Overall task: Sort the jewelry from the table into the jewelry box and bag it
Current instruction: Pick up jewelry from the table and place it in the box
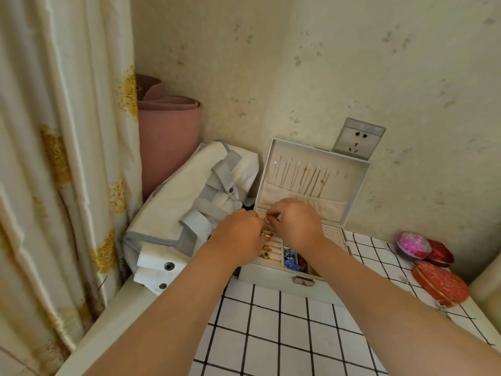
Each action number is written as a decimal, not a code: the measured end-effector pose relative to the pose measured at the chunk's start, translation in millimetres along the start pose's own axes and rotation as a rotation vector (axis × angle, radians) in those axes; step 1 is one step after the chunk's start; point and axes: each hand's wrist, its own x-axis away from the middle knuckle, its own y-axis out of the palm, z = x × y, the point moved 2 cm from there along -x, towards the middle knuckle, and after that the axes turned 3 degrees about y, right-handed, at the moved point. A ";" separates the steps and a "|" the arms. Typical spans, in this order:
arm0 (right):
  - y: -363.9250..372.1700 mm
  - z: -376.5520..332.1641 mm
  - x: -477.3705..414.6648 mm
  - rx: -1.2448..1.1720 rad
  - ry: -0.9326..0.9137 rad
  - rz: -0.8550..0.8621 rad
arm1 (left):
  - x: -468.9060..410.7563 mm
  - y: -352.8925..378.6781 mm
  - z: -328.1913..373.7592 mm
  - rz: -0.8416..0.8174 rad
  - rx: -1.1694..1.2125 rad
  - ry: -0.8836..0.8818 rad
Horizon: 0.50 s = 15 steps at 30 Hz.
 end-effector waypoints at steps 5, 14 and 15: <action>1.9 0.2 2.1 -0.065 0.013 -0.119 | 0.7 2.1 2.0 -0.016 0.024 -0.004; -7.2 4.2 4.7 -0.045 0.004 -0.248 | -1.9 7.5 2.3 -0.009 -0.012 0.009; -7.0 5.5 4.8 -0.059 0.003 -0.252 | -1.8 7.7 2.6 0.003 -0.011 0.013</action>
